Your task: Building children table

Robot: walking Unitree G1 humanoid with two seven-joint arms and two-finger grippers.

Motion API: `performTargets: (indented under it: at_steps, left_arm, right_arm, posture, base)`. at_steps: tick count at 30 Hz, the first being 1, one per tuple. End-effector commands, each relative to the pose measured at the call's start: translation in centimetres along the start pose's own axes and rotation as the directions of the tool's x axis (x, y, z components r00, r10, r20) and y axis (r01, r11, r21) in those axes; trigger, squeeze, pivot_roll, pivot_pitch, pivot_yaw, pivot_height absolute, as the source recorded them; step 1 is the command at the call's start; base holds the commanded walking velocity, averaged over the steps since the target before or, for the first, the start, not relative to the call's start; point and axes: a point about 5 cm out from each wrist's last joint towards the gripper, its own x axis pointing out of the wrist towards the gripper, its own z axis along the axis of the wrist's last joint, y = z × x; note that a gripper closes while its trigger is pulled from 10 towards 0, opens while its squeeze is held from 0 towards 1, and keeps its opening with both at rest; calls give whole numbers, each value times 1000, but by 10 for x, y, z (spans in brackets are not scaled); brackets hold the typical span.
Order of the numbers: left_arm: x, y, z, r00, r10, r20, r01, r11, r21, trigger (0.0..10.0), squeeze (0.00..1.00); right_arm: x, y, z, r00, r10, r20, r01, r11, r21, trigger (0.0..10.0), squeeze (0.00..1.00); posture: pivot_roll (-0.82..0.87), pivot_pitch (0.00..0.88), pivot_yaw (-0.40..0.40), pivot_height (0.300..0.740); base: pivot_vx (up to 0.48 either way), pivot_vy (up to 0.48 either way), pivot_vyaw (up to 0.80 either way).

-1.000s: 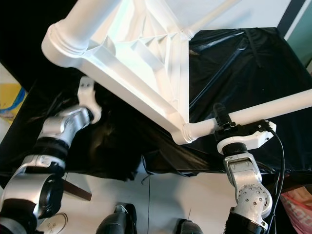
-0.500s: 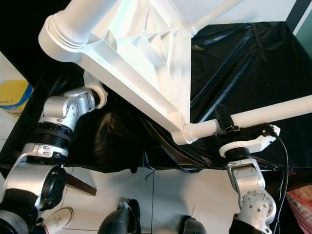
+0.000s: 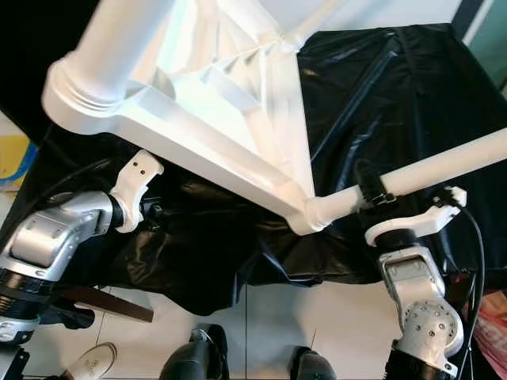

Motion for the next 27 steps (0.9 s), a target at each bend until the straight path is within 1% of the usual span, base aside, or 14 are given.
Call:
performTargets:
  at_steps: [1,4,6,8,9,10,12,13,15,17,19,20,24,27]
  left_arm:
    - [-6,-7,-2,999,-45,-17,45,999,13,10000,0]
    - [-13,0,-10,999,8,-51,-8,1000,-5,10000,0]
    - [-18,22,-3,990,143,-16,-144,987,-65,10000,0]
    - [-18,22,-3,990,143,-16,-144,987,-65,10000,0]
    - [-21,29,1,981,192,1,-191,977,-91,10000,0]
    - [-26,41,5,962,273,19,-268,953,-138,10000,0]
    - [-30,69,9,884,463,72,-430,863,-267,10000,0]
    - [-30,69,9,884,463,72,-430,863,-267,10000,0]
    - [-26,84,10,824,557,103,-489,791,-367,10000,0]
    - [-17,87,14,812,565,144,-469,780,-415,10000,0]
    - [-14,87,15,809,566,158,-459,777,-430,10000,0]
    - [0,85,27,799,549,245,-384,780,-495,10000,0]
    - [15,79,40,809,518,279,-343,801,-491,10000,0]
    - [33,69,68,822,444,357,-256,848,-465,10000,0]
  right_arm:
    - [-3,-7,-6,999,-29,-21,30,999,34,10000,0]
    - [0,-4,-1,1000,-9,-10,9,1000,-3,10000,0]
    - [2,-6,1,1000,-10,-9,10,1000,-3,10000,0]
    - [2,-6,1,1000,-10,-9,10,1000,-3,10000,0]
    - [2,-7,1,1000,-12,-11,12,1000,-3,10000,0]
    - [2,-8,1,1000,-13,-16,13,1000,0,10000,0]
    - [2,-10,-2,999,-14,-29,15,1000,12,10000,0]
    - [2,-10,-2,999,-14,-29,15,1000,12,10000,0]
    - [2,-11,-5,999,-15,-36,16,1000,25,10000,0]
    - [1,-12,-8,999,-16,-45,17,999,33,10000,0]
    - [1,-13,-9,999,-17,-48,18,999,37,10000,0]
    - [0,-13,-12,998,-8,-55,12,998,63,10000,0]
    - [-3,-17,-18,997,-27,-67,33,995,92,10000,0]
    - [-10,-24,-27,995,-76,-71,84,989,122,10000,0]
  posture:
    - [-65,188,77,740]
    - [-60,186,77,740]
    - [-58,183,75,740]
    - [-58,183,75,740]
    - [-58,183,75,740]
    - [-54,180,70,740]
    - [-54,179,73,740]
    - [-54,179,73,740]
    - [-55,176,71,740]
    - [-54,175,67,740]
    - [-54,175,67,740]
    - [-53,175,65,740]
    - [-58,174,59,740]
    - [-61,174,58,740]
  base:
    - [0,0,0]
    - [0,0,0]
    - [0,0,0]
    - [0,0,0]
    - [0,0,0]
    - [0,0,0]
    - [0,0,0]
    - [0,0,0]
    - [0,0,0]
    - [0,0,0]
    - [0,0,0]
    - [0,0,0]
    - [0,0,0]
    - [0,0,0]
